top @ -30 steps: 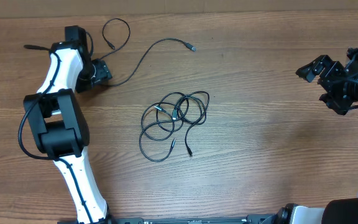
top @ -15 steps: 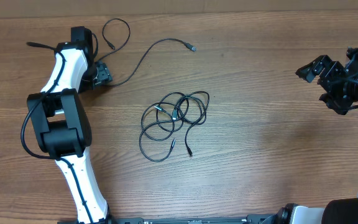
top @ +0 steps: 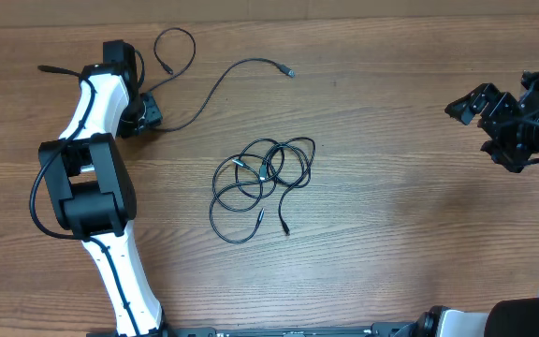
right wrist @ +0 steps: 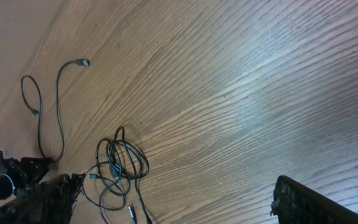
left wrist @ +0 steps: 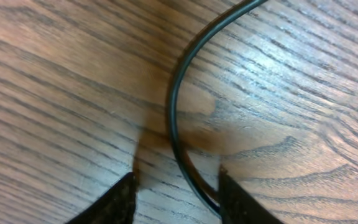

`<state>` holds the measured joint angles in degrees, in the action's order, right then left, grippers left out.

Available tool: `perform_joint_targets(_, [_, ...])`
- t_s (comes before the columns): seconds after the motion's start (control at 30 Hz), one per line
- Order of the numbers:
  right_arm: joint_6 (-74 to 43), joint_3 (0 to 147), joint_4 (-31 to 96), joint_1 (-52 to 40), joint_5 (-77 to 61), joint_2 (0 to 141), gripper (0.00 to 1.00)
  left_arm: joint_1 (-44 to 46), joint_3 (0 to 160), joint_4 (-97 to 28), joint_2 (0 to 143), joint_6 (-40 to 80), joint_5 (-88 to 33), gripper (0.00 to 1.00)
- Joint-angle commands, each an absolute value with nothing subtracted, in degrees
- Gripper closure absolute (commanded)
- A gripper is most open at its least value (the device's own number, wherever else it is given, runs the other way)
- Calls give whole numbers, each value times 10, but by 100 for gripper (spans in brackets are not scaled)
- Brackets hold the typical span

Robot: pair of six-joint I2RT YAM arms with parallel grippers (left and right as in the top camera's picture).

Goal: Untangle cables

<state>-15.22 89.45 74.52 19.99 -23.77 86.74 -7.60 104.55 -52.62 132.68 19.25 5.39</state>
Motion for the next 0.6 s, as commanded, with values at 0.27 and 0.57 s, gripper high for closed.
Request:
perform_joint_targets(0.27, [-148, 893, 748, 198, -241, 863, 0, -121, 1034, -500, 1389, 150, 59, 96])
perform_joint_targets(0.57, [-148, 893, 748, 198, -241, 863, 0, -193, 1119, -466, 1388, 40, 58, 96])
